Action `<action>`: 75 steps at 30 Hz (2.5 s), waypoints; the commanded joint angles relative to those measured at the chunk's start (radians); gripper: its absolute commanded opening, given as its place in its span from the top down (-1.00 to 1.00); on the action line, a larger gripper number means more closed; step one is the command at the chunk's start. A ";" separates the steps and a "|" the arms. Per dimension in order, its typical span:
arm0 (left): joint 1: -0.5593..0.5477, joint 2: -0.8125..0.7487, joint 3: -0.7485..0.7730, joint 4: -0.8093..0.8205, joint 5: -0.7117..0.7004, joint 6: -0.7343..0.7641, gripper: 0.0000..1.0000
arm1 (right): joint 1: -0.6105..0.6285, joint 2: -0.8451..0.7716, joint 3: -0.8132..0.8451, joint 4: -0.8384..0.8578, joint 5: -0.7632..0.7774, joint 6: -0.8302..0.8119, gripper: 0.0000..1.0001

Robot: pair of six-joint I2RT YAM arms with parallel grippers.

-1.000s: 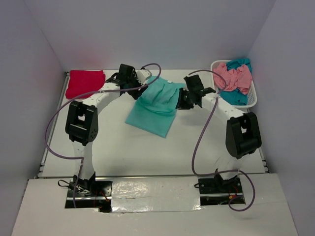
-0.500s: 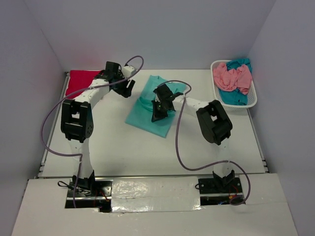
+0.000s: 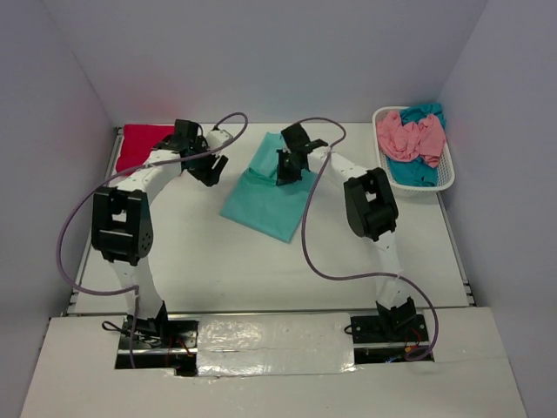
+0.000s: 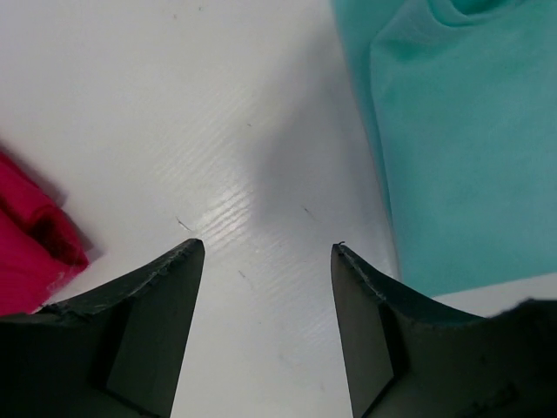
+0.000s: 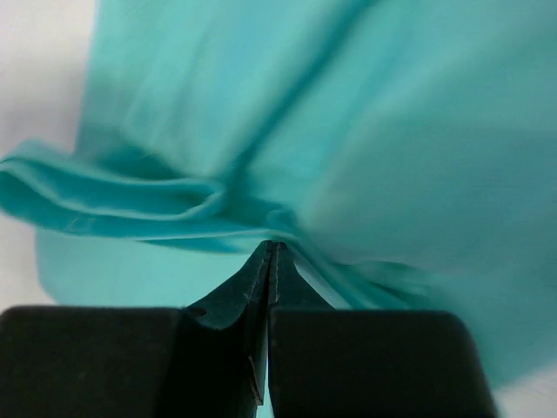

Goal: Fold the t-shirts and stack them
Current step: Fold the folded rectangular tshirt in 1/3 of the way, then grab one side of the 2/3 rectangular tshirt with both arms

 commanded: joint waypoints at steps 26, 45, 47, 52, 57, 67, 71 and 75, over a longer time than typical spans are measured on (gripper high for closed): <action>-0.175 -0.217 -0.577 0.279 0.072 1.234 -0.65 | 0.058 -0.608 -0.904 0.260 -0.126 0.308 -0.26; -0.213 -0.163 -0.585 0.329 -0.030 1.141 0.69 | 0.083 -0.467 -0.938 0.454 -0.059 0.532 -0.12; -0.213 -0.163 -0.585 0.345 -0.038 1.129 1.00 | 0.081 -0.461 -0.933 0.471 -0.064 0.549 0.07; -0.213 -0.168 -0.551 0.304 -0.027 1.080 1.00 | 0.081 -0.482 -0.964 0.475 -0.070 0.545 0.89; -0.218 -0.195 -0.433 0.071 -0.009 0.922 1.00 | 0.087 -0.560 -1.004 0.393 -0.097 0.428 1.00; -0.349 -0.465 -0.435 -0.463 0.113 0.718 1.00 | 0.141 -0.954 -1.133 0.153 -0.247 0.218 1.00; -0.477 -0.598 -0.450 -0.585 0.124 0.620 1.00 | 0.170 -1.118 -1.156 0.006 -0.294 0.197 1.00; -0.504 -0.648 -0.370 -0.687 0.184 0.543 1.00 | 0.169 -1.252 -1.125 -0.120 -0.300 0.178 1.00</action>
